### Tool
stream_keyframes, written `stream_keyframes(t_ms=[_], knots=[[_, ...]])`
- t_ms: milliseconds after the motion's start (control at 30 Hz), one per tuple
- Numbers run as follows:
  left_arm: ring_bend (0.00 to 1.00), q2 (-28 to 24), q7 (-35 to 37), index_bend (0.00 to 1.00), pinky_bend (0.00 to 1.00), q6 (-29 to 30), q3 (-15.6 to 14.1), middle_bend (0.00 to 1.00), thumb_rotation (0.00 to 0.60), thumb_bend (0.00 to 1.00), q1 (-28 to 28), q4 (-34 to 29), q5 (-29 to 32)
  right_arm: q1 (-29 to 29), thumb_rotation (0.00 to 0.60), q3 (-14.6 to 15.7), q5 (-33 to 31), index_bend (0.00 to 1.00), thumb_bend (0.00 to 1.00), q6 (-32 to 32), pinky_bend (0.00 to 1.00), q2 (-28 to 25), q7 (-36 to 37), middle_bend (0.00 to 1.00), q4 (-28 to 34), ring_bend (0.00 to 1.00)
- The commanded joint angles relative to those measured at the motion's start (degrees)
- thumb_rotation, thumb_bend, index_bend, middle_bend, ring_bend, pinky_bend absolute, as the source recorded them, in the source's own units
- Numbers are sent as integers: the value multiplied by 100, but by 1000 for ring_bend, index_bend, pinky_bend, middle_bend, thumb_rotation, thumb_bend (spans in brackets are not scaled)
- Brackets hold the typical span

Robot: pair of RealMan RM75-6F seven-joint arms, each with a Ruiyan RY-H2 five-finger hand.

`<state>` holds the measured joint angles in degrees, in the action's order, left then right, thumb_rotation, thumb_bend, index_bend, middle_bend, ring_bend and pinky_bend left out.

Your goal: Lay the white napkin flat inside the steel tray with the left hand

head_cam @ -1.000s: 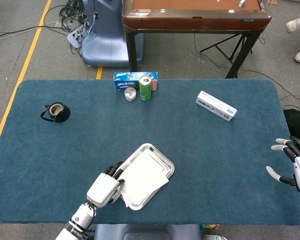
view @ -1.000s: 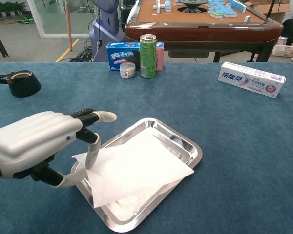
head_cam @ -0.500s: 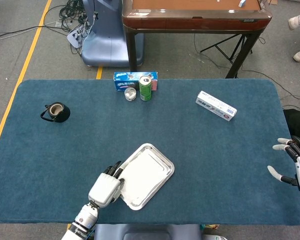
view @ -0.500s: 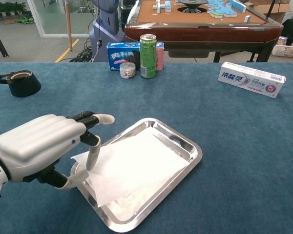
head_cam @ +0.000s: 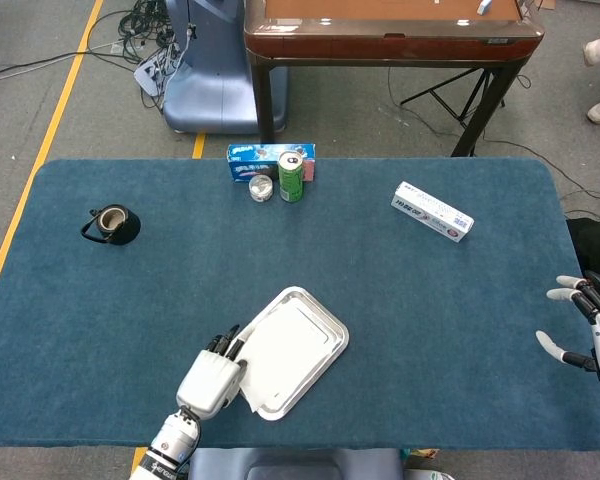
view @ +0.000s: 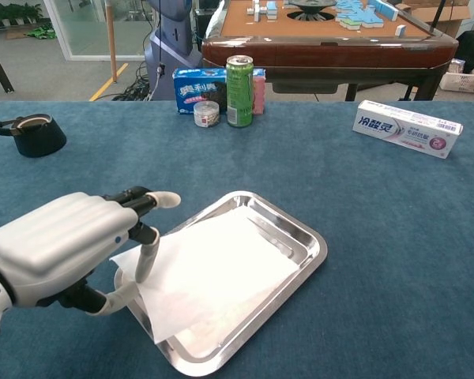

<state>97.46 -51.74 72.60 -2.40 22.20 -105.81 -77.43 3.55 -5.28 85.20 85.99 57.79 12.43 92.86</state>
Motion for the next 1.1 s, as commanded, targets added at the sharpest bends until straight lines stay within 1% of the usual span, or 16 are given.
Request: stream_keyframes(t_ms=[33, 167, 400, 467, 733, 933, 1100], knots=[[0, -14, -12, 631, 182, -55, -24, 79, 600, 477, 14, -56, 35, -1, 600, 0, -1, 353, 208, -2, 204, -1, -6, 250, 4, 103], [0, -22, -33, 591, 182, -129, -21, 79, 600, 476, 48, -97, 88, -6, 600, -4, 0, 353, 209, 8, 204, -4, 7, 250, 2, 103], [0, 21, -14, 489, 182, -206, -25, 78, 600, 475, 89, -101, 141, -17, 600, -13, -4, 353, 208, 26, 204, -17, 41, 250, -1, 103], [0, 41, -13, 479, 182, -215, -25, 79, 600, 456, 96, -87, 154, -21, 600, -16, -3, 353, 208, 34, 204, -21, 54, 250, 0, 103], [0, 98, -11, 427, 182, -219, -8, 79, 600, 306, 122, -69, 174, -39, 600, -30, -8, 353, 208, 65, 204, -41, 121, 250, 2, 103], [0, 63, 3, 402, 184, -233, -27, 79, 600, 293, 138, -97, 179, -51, 600, -38, -13, 353, 208, 86, 204, -46, 122, 250, -4, 103], [11, -88, -25, 371, 237, -201, 8, 79, 600, 293, 144, -160, 248, -50, 600, -36, -2, 353, 208, 82, 204, -49, 120, 250, 2, 103]])
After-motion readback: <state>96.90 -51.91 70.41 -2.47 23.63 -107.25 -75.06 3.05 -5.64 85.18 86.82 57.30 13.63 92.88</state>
